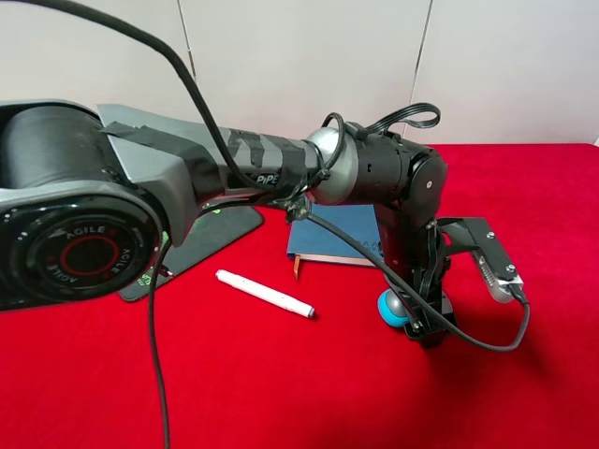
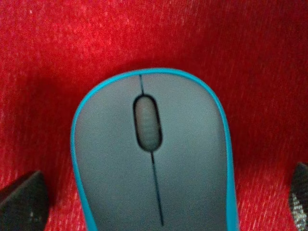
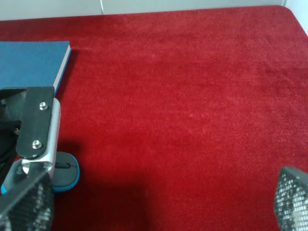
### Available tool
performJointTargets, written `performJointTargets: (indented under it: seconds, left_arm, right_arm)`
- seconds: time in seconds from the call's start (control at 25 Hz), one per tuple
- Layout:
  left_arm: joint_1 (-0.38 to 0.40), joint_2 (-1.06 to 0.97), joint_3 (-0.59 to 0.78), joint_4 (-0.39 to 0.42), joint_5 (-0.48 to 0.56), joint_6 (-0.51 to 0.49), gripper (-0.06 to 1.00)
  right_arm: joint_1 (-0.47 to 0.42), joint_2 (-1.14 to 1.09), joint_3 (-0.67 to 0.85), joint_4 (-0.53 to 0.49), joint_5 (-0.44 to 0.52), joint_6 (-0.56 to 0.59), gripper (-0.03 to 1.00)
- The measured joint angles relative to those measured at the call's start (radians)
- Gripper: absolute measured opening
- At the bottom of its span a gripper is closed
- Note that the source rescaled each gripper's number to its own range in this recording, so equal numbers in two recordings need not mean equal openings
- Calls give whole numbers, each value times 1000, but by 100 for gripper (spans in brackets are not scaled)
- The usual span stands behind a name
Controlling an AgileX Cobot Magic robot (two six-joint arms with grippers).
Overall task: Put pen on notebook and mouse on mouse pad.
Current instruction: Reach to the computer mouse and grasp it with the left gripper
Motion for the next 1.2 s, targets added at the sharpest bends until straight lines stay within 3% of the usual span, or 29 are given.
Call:
performJointTargets:
  seconds: [0.2,0.32,0.4,0.52,0.64,1.2]
  left_arm:
    - [0,1,0,10,-2,1,96]
    - [0,1,0,15,-2,1,84]
    - [0,1,0,15,-2,1,69]
    - [0,1,0,16,-2,2,38]
    - [0,1,0,16,-4,2,0]
    - [0,-18,0,18,-23,2,0]
  right_arm:
    - [0,0,0,0,0,0,100]
    - [0,0,0,0,0,0,100]
    - [0,0,0,0,0,0,100]
    - [0,0,0,0,0,0,100]
    - [0,0,0,0,0,0,100]
    - [0,0,0,2,0,0,100]
